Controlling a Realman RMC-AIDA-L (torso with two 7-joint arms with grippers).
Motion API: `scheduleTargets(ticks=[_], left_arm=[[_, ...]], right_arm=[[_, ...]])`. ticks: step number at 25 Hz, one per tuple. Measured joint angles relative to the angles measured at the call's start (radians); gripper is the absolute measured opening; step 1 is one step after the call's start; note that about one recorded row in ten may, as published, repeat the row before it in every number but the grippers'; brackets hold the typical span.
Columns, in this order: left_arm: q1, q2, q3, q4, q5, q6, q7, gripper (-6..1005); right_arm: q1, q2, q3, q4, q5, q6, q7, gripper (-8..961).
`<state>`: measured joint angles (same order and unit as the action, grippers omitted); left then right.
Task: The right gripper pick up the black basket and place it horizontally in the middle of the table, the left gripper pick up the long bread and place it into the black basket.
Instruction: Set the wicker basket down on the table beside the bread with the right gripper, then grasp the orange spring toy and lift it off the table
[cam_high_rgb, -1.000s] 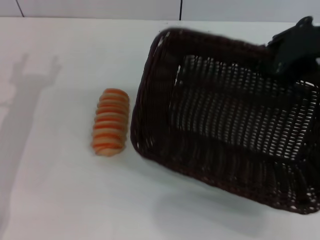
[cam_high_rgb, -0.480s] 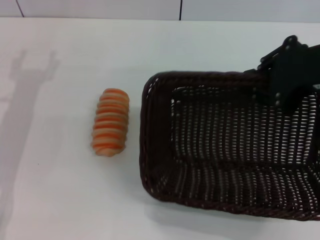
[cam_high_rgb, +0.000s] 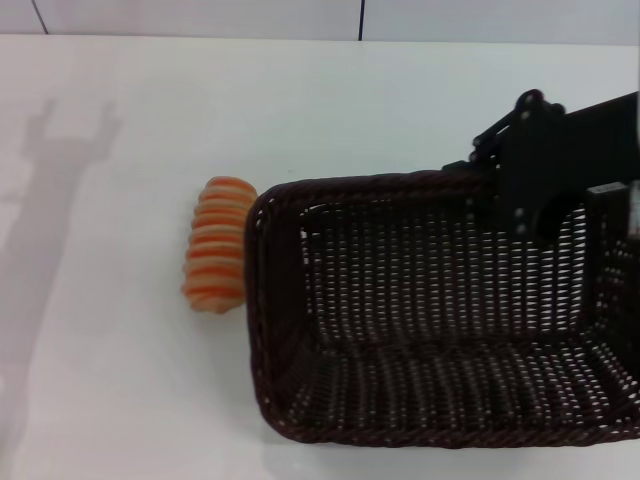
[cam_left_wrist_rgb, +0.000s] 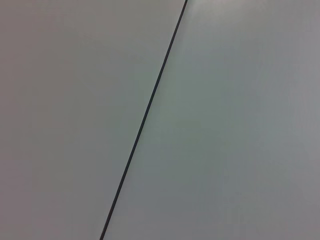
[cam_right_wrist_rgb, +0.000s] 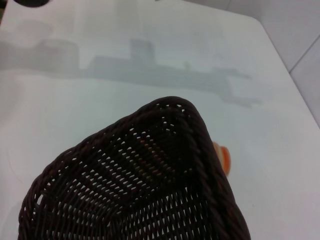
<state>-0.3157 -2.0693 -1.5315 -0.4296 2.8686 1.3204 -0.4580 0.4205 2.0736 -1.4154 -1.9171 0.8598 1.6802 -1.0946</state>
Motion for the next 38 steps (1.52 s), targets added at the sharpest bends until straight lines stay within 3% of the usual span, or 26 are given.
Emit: scheduleTargets(ticks=[19,24,26,33,38], left_arm=[[0.047,0.005,0.032,-0.008,0.008,0.044,-0.002,861],[0.051,0.005,0.033,-0.010,0.008,0.052,-0.003,861],[0.051,0.005,0.033,-0.009,0.008,0.054,-0.003,861],[0.054,0.006,0.033,-0.010,0.008,0.057,-0.028,861],[0.047,0.007,0.031,-0.011,0.007,0.057,-0.042,862]], right_arm=[[-0.023,0.005,-0.101,0.075,-0.032,-0.118,0.086,193],[-0.019,0.005,-0.103,0.075,-0.036,-0.144,0.088,300],[-0.018,0.005,-0.103,0.072,-0.039,-0.153,0.088,300],[-0.023,0.005,-0.079,0.003,-0.099,-0.308,0.092,300],[-0.062,0.006,-0.041,-0.025,-0.054,-0.464,0.090,300]])
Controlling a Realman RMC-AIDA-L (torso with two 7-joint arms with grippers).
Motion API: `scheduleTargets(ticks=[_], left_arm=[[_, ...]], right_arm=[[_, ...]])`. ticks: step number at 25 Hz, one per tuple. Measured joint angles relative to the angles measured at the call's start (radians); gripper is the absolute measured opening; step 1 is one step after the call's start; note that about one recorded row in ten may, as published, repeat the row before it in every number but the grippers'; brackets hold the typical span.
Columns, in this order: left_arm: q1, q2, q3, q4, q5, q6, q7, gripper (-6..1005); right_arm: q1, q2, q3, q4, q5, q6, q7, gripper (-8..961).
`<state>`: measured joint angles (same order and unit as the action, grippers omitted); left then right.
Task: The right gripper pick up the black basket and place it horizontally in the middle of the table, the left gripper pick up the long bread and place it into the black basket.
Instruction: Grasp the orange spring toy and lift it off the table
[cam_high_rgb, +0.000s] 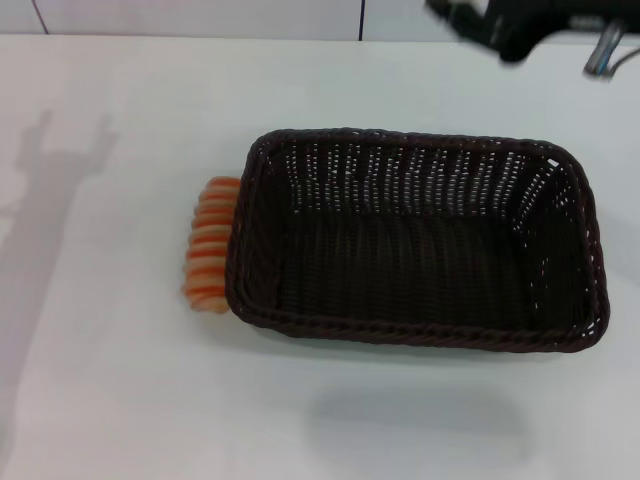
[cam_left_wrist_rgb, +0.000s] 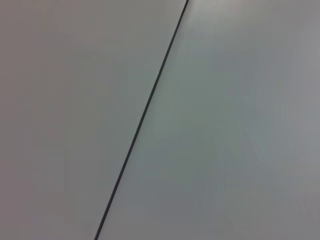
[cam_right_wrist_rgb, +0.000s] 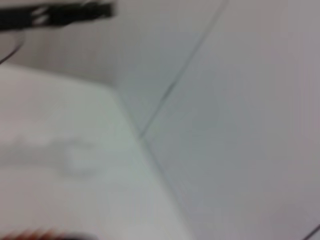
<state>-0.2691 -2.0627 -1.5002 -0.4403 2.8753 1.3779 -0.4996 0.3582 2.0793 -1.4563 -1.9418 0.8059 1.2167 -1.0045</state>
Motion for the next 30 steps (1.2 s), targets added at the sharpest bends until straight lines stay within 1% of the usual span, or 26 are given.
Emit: scheduleTargets(ticks=[1,2,3,4,5,6,7,10,11,12,13,15,16,17,18,19,20,21,22,25,26,27,28,29,30], left_arm=[[-0.003,-0.001,-0.002,0.000,-0.003,-0.001,0.000,862],[-0.003,-0.001,-0.002,0.000,-0.003,-0.001,0.000,862],[-0.005,-0.001,-0.003,0.000,-0.004,-0.002,0.000,862],[-0.008,-0.001,-0.005,0.000,-0.005,-0.003,-0.003,862],[-0.009,-0.001,-0.006,0.000,-0.005,-0.004,-0.004,862],[-0.011,-0.002,-0.007,0.000,-0.005,-0.007,-0.014,862],[-0.011,-0.002,-0.007,0.000,-0.005,-0.007,-0.014,862],[-0.015,-0.001,-0.008,0.000,-0.005,-0.009,-0.028,862],[-0.017,0.000,-0.008,0.000,-0.005,-0.009,-0.046,862],[-0.017,0.000,-0.008,0.000,-0.005,-0.009,-0.046,862],[-0.018,0.000,-0.008,0.000,-0.005,-0.008,-0.061,862],[-0.021,0.000,-0.005,0.000,-0.003,-0.006,-0.105,862],[-0.022,0.000,0.002,0.000,0.000,-0.003,-0.124,862],[-0.022,0.000,0.002,0.000,0.000,-0.003,-0.124,862],[-0.023,0.000,0.009,0.000,0.001,-0.002,-0.128,862],[-0.023,0.000,0.018,-0.002,0.003,-0.001,-0.130,862],[-0.023,0.000,0.025,-0.004,0.002,0.000,-0.130,862],[-0.021,0.001,0.037,-0.009,0.003,0.000,-0.130,862],[-0.020,0.001,0.045,-0.011,0.003,0.001,-0.130,862],[-0.019,0.001,0.054,-0.012,0.003,0.003,-0.130,862],[-0.018,0.001,0.058,-0.013,0.004,0.007,-0.130,862],[-0.018,0.001,0.058,-0.013,0.004,0.007,-0.130,862],[-0.018,0.002,0.060,-0.013,0.004,0.009,-0.130,862],[-0.018,0.002,0.063,-0.014,0.004,0.010,-0.131,862],[-0.017,0.003,0.065,-0.015,0.004,0.010,-0.131,862]], right_arm=[[-0.039,0.000,0.003,-0.003,0.028,-0.099,-0.008,300],[-0.039,0.000,0.003,-0.003,0.028,-0.099,-0.008,300],[-0.089,0.000,0.003,-0.004,0.059,-0.196,-0.030,300],[-0.089,0.000,0.003,-0.004,0.059,-0.196,-0.030,300],[-0.113,0.000,0.003,-0.004,0.079,-0.238,-0.048,300],[-0.179,0.000,0.003,0.002,0.148,-0.342,-0.112,300],[-0.179,0.000,0.003,0.002,0.148,-0.342,-0.112,300],[-0.272,0.001,-0.003,0.042,0.279,-0.514,-0.244,300],[-0.320,0.004,-0.011,0.093,0.396,-0.642,-0.352,300],[-0.320,0.004,-0.011,0.093,0.396,-0.642,-0.352,300],[-0.337,0.005,-0.017,0.118,0.451,-0.701,-0.399,300],[-0.365,0.005,-0.038,0.179,0.572,-0.830,-0.499,300],[-0.378,0.005,-0.063,0.226,0.653,-0.952,-0.557,300],[-0.378,0.005,-0.063,0.226,0.653,-0.952,-0.557,300],[-0.382,0.005,-0.092,0.261,0.691,-1.075,-0.572,300],[-0.382,0.005,-0.092,0.261,0.691,-1.075,-0.572,300],[-0.384,0.006,-0.118,0.276,0.698,-1.161,-0.572,300],[-0.389,0.006,-0.171,0.289,0.699,-1.299,-0.564,300],[-0.389,0.006,-0.171,0.289,0.699,-1.299,-0.564,300],[-0.392,0.004,-0.279,0.301,0.691,-1.535,-0.560,300],[-0.385,0.003,-0.349,0.318,0.663,-1.688,-0.546,300],[-0.385,0.003,-0.349,0.318,0.663,-1.688,-0.546,300],[-0.371,0.002,-0.416,0.364,0.579,-1.855,-0.474,300],[-0.371,0.002,-0.416,0.364,0.579,-1.855,-0.474,300],[-0.365,0.001,-0.444,0.397,0.524,-1.933,-0.412,300]])
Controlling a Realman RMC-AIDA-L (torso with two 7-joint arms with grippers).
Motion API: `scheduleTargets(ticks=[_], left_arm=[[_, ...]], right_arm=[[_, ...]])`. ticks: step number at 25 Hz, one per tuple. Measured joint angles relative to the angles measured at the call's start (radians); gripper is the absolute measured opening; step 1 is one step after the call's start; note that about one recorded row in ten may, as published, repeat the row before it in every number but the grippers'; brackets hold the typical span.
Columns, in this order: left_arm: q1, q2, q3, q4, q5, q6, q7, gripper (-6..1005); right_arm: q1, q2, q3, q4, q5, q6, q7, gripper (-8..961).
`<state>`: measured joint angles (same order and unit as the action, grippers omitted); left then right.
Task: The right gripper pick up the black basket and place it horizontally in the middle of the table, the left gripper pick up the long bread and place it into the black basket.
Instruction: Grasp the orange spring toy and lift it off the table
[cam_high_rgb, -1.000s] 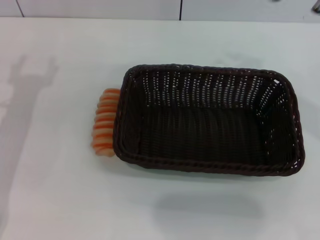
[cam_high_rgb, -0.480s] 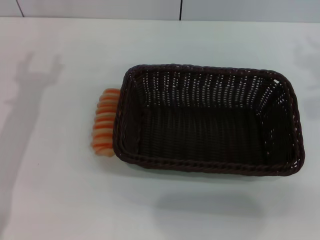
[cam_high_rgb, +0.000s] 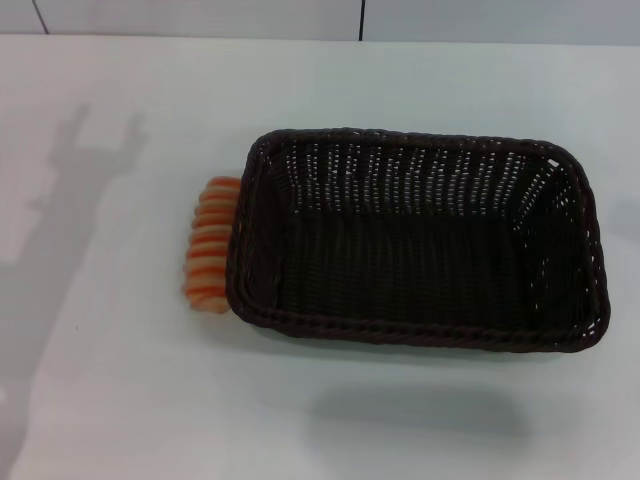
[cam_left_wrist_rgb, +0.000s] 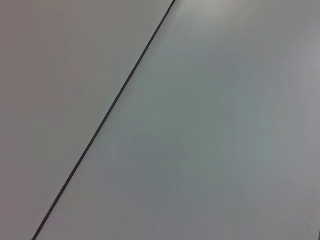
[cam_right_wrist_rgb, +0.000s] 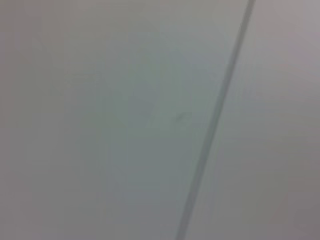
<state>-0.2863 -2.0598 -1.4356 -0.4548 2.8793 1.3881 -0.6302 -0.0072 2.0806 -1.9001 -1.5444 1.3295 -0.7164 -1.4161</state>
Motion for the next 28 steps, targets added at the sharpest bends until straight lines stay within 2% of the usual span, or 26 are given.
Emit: scheduleTargets(ticks=[1,2,3,4,6,7,8,9,10,11,12,13,14,16,17,19,20,21,22,23,24,25,26,27,28], left_arm=[[0.001,0.000,0.002,-0.001,0.000,0.000,0.000,862],[0.001,0.001,0.002,-0.001,0.000,0.000,0.000,862],[0.002,0.001,0.002,-0.002,0.001,0.000,0.000,862],[0.002,0.001,0.002,-0.002,0.002,0.000,0.000,862],[0.002,0.001,0.002,-0.002,0.007,0.000,0.005,862],[0.002,0.001,0.002,-0.002,0.007,0.000,0.005,862],[0.002,0.001,0.004,-0.002,0.008,-0.002,0.009,862],[0.002,0.001,0.004,-0.002,0.008,-0.005,0.010,862],[0.001,0.001,0.004,-0.001,0.008,-0.009,0.011,862],[-0.002,0.001,0.002,0.002,0.008,-0.015,0.013,862],[-0.007,0.001,-0.001,0.006,0.008,-0.026,0.022,862],[-0.008,0.001,-0.002,0.007,0.008,-0.030,0.027,862],[-0.011,0.001,-0.004,0.008,0.008,-0.046,0.042,862],[-0.016,0.001,-0.013,0.000,0.008,-0.119,0.074,862],[-0.016,0.001,-0.013,0.000,0.008,-0.119,0.074,862],[-0.011,0.010,-0.014,-0.046,0.007,-0.239,0.067,862],[-0.011,0.010,-0.014,-0.046,0.007,-0.239,0.067,862],[0.002,0.023,0.002,-0.108,0.006,-0.354,0.064,862],[0.002,0.023,0.002,-0.108,0.006,-0.354,0.064,862],[0.009,0.033,0.013,-0.142,0.007,-0.430,0.064,862],[0.018,0.053,0.036,-0.215,0.007,-0.592,0.064,862],[0.019,0.056,0.039,-0.226,0.007,-0.616,0.064,862],[0.024,0.080,0.061,-0.310,0.007,-0.804,0.064,862],[0.024,0.080,0.061,-0.310,0.007,-0.804,0.064,862],[0.025,0.086,0.066,-0.340,0.007,-0.870,0.063,862]], right_arm=[[0.006,-0.001,-0.039,0.065,-0.111,-0.129,0.137,300],[0.006,-0.001,-0.039,0.065,-0.111,-0.129,0.137,300],[0.006,-0.001,-0.063,0.149,-0.227,-0.247,0.301,300],[0.006,-0.001,-0.063,0.149,-0.227,-0.247,0.301,300],[0.001,-0.001,-0.066,0.250,-0.312,-0.346,0.515,300],[0.001,-0.001,-0.066,0.250,-0.312,-0.346,0.515,300],[-0.002,-0.004,-0.055,0.318,-0.342,-0.390,0.661,300],[-0.002,-0.004,-0.055,0.318,-0.342,-0.390,0.661,300],[-0.003,-0.006,-0.046,0.354,-0.357,-0.413,0.748,300],[-0.002,-0.008,-0.018,0.458,-0.421,-0.473,0.956,300],[-0.002,-0.008,-0.018,0.458,-0.421,-0.473,0.956,300],[0.003,-0.008,0.019,0.569,-0.505,-0.536,1.172,300],[0.003,-0.008,0.019,0.569,-0.505,-0.536,1.172,300],[0.017,-0.009,0.088,0.717,-0.616,-0.598,1.478,300],[0.017,-0.009,0.088,0.717,-0.616,-0.598,1.478,300],[0.026,-0.010,0.150,0.807,-0.693,-0.611,1.630,300],[0.026,-0.010,0.150,0.807,-0.693,-0.611,1.630,300],[0.032,-0.007,0.169,0.847,-0.715,-0.621,1.645,300],[0.032,-0.007,0.169,0.847,-0.715,-0.621,1.645,300],[0.035,-0.006,0.173,0.864,-0.719,-0.626,1.643,300],[0.040,-0.006,0.173,0.881,-0.720,-0.629,1.640,300],[0.044,-0.006,0.174,0.892,-0.720,-0.630,1.639,299],[0.055,-0.007,0.179,0.913,-0.722,-0.631,1.637,299],[0.055,-0.007,0.179,0.913,-0.722,-0.631,1.637,299],[0.072,-0.009,0.189,0.938,-0.727,-0.632,1.633,299]])
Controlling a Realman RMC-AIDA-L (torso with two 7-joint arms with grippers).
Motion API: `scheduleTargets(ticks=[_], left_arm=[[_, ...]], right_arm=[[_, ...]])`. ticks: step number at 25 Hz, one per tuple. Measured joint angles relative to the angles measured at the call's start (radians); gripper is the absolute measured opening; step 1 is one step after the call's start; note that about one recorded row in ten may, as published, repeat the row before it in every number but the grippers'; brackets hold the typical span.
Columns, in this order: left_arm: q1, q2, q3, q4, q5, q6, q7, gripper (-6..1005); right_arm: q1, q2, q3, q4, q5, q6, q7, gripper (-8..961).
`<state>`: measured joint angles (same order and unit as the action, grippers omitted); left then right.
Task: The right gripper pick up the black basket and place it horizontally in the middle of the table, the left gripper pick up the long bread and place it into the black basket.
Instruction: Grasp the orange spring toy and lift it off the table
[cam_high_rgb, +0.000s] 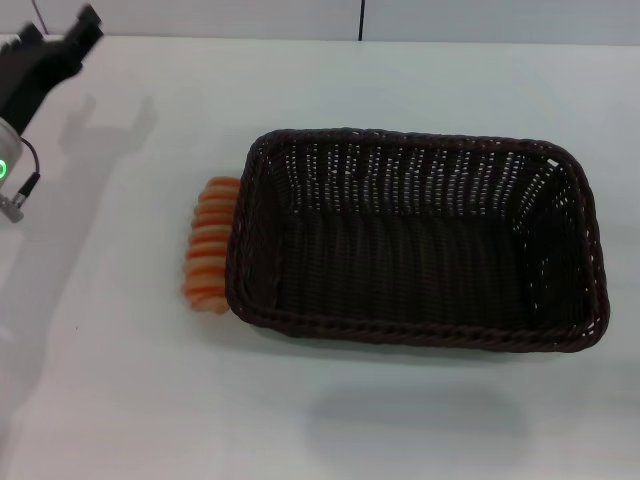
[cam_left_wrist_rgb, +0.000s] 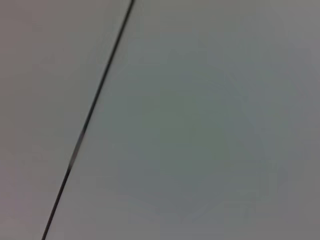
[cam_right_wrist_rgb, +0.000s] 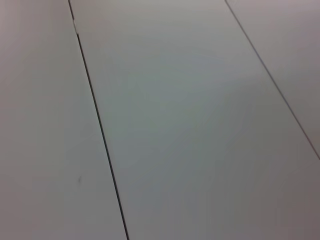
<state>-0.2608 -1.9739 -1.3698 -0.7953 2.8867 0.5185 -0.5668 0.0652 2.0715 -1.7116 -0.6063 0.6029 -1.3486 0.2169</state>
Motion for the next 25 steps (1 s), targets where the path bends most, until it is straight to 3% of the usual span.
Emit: scheduleTargets(ticks=[3,4,6,7,8,9,10,12,13,14,16,18,25], left_arm=[[0.023,0.019,0.006,-0.156,0.000,-0.266,0.013,862],[0.023,0.019,0.006,-0.156,0.000,-0.266,0.013,861],[0.035,0.025,0.006,-0.252,0.000,-0.413,0.036,861],[0.042,0.028,0.006,-0.308,0.000,-0.506,0.057,861],[0.049,0.027,0.000,-0.416,-0.001,-0.677,0.112,861],[0.049,0.027,0.000,-0.416,-0.001,-0.677,0.112,861],[0.054,0.018,-0.012,-0.512,-0.005,-0.827,0.172,861],[0.054,0.010,-0.022,-0.552,-0.006,-0.900,0.207,861],[0.054,-0.017,-0.052,-0.633,-0.006,-1.034,0.281,861],[0.054,-0.017,-0.052,-0.633,-0.006,-1.034,0.281,861],[0.051,-0.065,-0.104,-0.711,-0.006,-1.186,0.386,861],[0.042,-0.088,-0.134,-0.760,-0.015,-1.296,0.449,861],[-0.009,-0.086,-0.143,-0.799,-0.044,-1.494,0.469,861]], right_arm=[[0.026,-0.003,0.008,0.034,-0.003,0.000,-0.004,299],[0.026,-0.003,0.008,0.034,-0.003,0.000,-0.004,299],[0.042,-0.008,0.012,0.053,-0.003,0.000,-0.006,299],[0.048,-0.010,0.014,0.058,-0.003,0.000,-0.006,299],[0.059,-0.015,0.020,0.068,-0.004,0.004,-0.007,299],[0.059,-0.015,0.020,0.068,-0.004,0.004,-0.007,299],[0.073,-0.019,0.024,0.080,-0.004,0.006,-0.008,299],[0.078,-0.021,0.025,0.084,-0.004,0.007,-0.009,299],[0.087,-0.026,0.025,0.090,-0.004,0.007,-0.009,299],[0.087,-0.026,0.025,0.090,-0.004,0.007,-0.009,299],[0.098,-0.030,0.029,0.100,-0.005,0.008,-0.009,299],[0.119,-0.036,0.037,0.121,-0.005,0.007,-0.010,299],[0.163,-0.047,0.055,0.168,-0.006,0.004,-0.011,299]])
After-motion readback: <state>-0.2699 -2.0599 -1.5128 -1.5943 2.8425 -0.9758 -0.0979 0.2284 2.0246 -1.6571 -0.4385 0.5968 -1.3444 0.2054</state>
